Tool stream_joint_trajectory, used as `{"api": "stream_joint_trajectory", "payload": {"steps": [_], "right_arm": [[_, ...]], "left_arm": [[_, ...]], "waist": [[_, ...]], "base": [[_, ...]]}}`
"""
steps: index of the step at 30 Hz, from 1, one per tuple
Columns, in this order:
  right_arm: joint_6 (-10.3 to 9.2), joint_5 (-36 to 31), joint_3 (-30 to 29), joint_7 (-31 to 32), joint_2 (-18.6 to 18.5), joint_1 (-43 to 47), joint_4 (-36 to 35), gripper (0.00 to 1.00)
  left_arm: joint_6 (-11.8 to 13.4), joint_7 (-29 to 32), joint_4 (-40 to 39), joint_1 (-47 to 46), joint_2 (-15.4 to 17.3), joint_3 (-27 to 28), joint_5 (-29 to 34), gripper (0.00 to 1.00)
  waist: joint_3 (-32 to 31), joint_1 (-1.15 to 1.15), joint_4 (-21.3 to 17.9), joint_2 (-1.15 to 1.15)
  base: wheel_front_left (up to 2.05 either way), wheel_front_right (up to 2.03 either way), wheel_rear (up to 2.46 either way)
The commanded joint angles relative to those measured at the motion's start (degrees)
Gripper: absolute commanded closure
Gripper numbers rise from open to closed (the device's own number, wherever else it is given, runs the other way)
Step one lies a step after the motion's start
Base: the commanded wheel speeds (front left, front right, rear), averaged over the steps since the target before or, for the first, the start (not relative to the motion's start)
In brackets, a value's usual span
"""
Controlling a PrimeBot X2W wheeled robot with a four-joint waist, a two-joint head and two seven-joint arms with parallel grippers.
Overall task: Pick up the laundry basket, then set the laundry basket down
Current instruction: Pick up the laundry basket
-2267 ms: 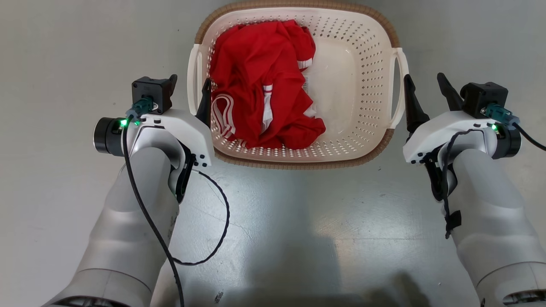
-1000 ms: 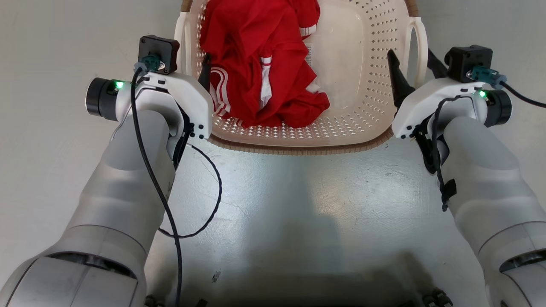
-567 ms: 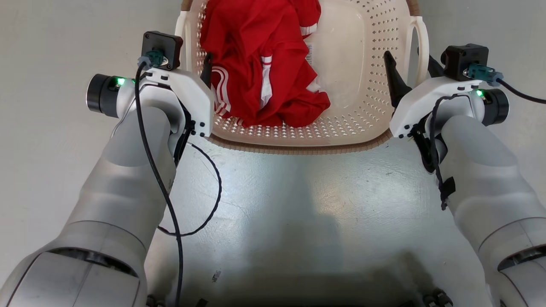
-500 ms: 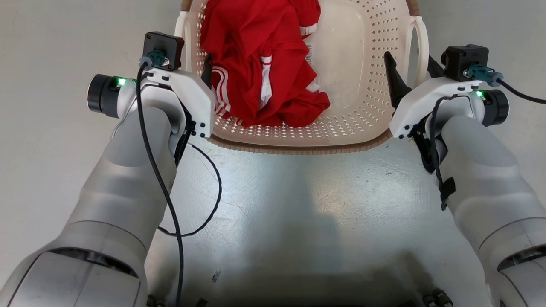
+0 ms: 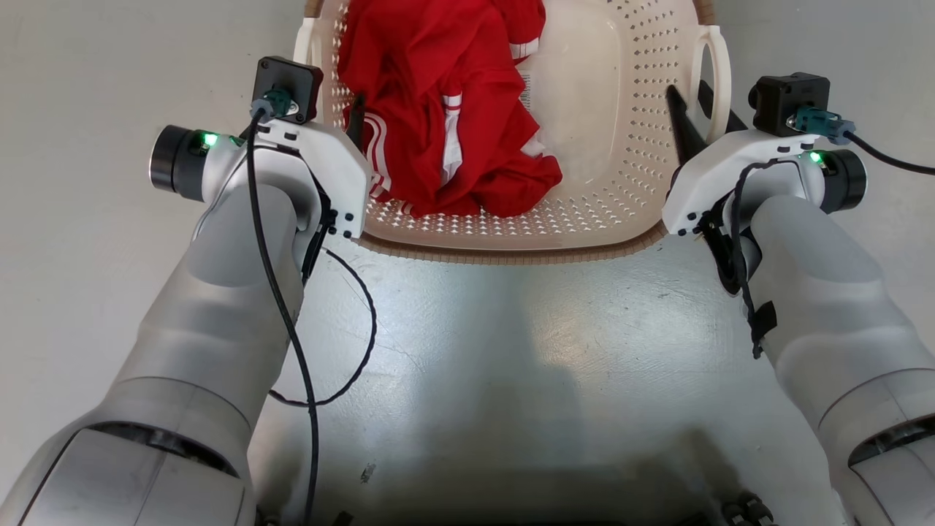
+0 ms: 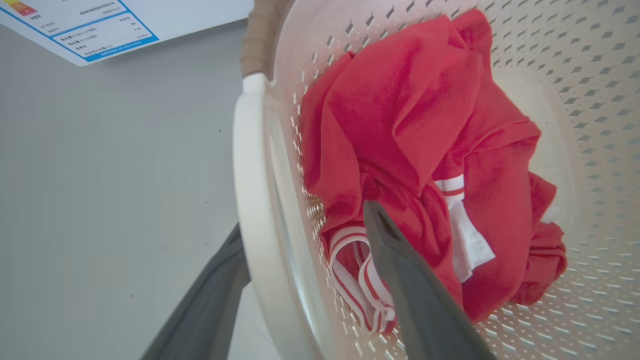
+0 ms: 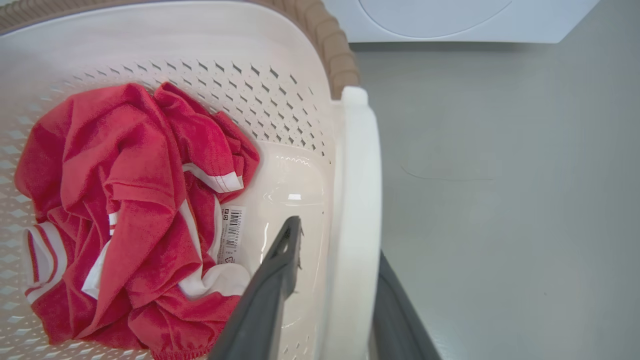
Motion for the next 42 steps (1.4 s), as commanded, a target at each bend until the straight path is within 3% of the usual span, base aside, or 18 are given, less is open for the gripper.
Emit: {"api": "stream_joint_trajectory", "payload": {"steps": [1, 2, 3, 4, 5, 23, 32, 42], "right_arm": [[0.35, 0.59, 1.07, -0.62, 1.18, 2.03, -0.48, 0.62], [0.35, 1.07, 1.55, -0.62, 1.18, 2.08, -0.52, 0.88], [0.35, 1.53, 2.08, -0.57, 1.18, 2.1, -0.56, 1.0], [0.35, 2.28, 2.52, -0.35, 1.18, 2.18, -0.7, 1.0], [0.35, 2.96, 3.03, -0.22, 1.18, 2.22, -0.89, 1.0], [0.35, 12.98, 13.76, 1.62, 1.18, 5.98, -2.09, 1.0], [0.35, 16.36, 17.72, 4.58, 1.18, 10.33, -1.56, 1.0], [0.35, 21.03, 23.91, 9.49, 1.18, 18.64, -3.44, 1.0]], "left_arm": [[0.67, -0.2, -0.29, -0.36, 1.58, 0.32, -0.3, 0.07], [0.88, -0.27, -0.28, -0.48, 1.58, -0.06, -0.04, 0.47], [0.99, -0.24, -0.26, -0.56, 1.58, -0.33, 0.1, 0.78], [1.07, -0.22, -0.24, -0.6, 1.58, -0.5, 0.08, 0.97], [1.26, -0.25, -0.23, -0.63, 1.58, -0.63, 0.05, 1.0], [1.78, 0.6, -0.2, 2.86, 1.58, -4.78, -4.34, 1.0], [0.97, 1.98, -0.56, 7.56, 1.58, -8.49, -5.73, 1.0], [-0.22, 3.33, -1.12, 15.55, 1.58, -12.34, -8.59, 1.0]], "waist": [[-0.01, 0.0, -0.06, 0.0], [0.01, 0.0, -0.13, 0.0], [0.05, 0.0, -0.19, 0.0], [0.08, 0.0, -0.22, 0.0], [0.09, 0.0, -0.28, 0.0], [-5.41, 0.0, -1.39, 0.0], [-12.07, 0.0, -2.6, 0.0], [-23.72, 0.0, -5.21, 0.0]], "base": [[0.0, 0.0, 0.0], [0.0, 0.0, 0.0], [0.0, 0.0, 0.0], [0.0, 0.0, 0.0], [0.0, 0.0, 0.0], [0.0, 0.0, 0.0], [0.0, 0.0, 0.0], [0.0, 0.0, 0.0]]}}
